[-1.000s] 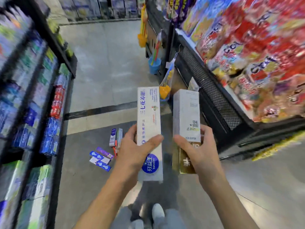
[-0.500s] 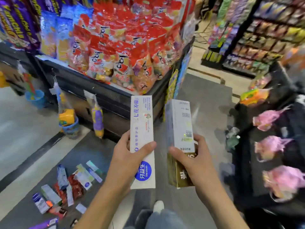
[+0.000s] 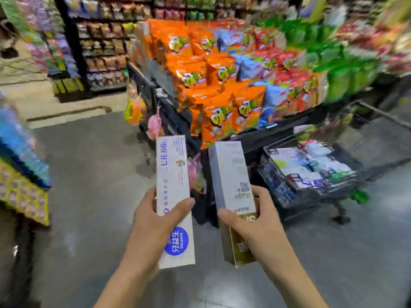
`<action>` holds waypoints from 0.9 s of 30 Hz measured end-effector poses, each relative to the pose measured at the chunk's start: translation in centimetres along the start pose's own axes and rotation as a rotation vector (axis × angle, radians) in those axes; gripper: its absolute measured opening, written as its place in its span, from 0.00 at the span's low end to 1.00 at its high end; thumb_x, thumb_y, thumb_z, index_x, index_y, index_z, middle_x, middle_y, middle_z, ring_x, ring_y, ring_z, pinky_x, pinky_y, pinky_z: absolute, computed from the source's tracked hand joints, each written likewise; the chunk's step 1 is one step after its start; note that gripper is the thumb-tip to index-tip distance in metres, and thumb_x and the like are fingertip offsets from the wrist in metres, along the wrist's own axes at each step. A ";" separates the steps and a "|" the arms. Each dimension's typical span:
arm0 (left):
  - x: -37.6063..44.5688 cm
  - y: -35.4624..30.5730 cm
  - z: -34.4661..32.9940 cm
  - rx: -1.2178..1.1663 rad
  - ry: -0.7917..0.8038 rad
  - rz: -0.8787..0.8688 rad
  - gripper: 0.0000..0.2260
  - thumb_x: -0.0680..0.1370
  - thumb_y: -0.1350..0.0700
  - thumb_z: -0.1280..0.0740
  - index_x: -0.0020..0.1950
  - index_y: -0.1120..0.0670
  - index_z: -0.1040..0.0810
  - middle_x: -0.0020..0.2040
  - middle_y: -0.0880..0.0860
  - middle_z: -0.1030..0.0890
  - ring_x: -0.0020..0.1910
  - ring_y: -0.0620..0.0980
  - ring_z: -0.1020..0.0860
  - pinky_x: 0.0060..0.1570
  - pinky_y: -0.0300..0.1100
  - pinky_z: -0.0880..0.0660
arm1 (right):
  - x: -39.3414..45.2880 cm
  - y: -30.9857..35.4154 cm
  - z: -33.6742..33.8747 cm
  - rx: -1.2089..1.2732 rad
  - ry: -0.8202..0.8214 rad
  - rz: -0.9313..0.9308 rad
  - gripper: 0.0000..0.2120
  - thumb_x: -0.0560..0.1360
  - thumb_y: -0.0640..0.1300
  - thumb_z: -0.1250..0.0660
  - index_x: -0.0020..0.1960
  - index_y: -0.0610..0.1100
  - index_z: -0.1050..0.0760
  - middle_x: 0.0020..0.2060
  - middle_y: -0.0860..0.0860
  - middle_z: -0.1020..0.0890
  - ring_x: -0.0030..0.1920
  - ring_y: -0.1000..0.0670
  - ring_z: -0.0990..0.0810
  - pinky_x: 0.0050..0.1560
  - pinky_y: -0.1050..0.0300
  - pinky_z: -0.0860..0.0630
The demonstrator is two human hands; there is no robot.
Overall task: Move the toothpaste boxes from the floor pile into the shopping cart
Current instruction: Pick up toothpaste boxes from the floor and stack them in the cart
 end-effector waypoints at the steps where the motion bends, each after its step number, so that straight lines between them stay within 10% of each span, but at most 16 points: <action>1: 1.1 0.0 -3.8 0.016 0.064 0.002 0.18 0.72 0.55 0.23 0.60 0.51 0.22 0.47 0.53 0.13 0.42 0.57 0.14 0.42 0.54 0.17 | 1.0 -0.1 3.6 0.001 -0.050 0.002 0.26 0.68 0.46 0.19 0.57 0.56 0.30 0.46 0.66 0.17 0.45 0.61 0.17 0.41 0.67 0.24; 16: 12.8 3.2 -44.6 0.076 0.606 0.060 0.31 0.63 0.54 0.16 0.64 0.52 0.23 0.54 0.52 0.14 0.53 0.56 0.15 0.58 0.61 0.21 | 12.1 -5.7 36.9 0.016 -0.604 -0.100 0.26 0.66 0.43 0.18 0.58 0.52 0.28 0.52 0.55 0.17 0.47 0.58 0.17 0.49 0.58 0.21; 27: 25.7 6.3 -65.1 0.131 0.767 0.134 0.21 0.69 0.60 0.21 0.59 0.51 0.22 0.50 0.50 0.13 0.49 0.54 0.15 0.55 0.57 0.19 | 25.0 -8.4 51.2 0.013 -0.841 -0.191 0.23 0.69 0.41 0.21 0.57 0.52 0.29 0.50 0.54 0.16 0.44 0.59 0.16 0.44 0.61 0.20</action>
Point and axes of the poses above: each hand's wrist, its own x-axis towards the middle knuckle, its own z-axis out of the back of the hand, y = z × x, the point moved 9 cm from there along x, towards the middle knuckle
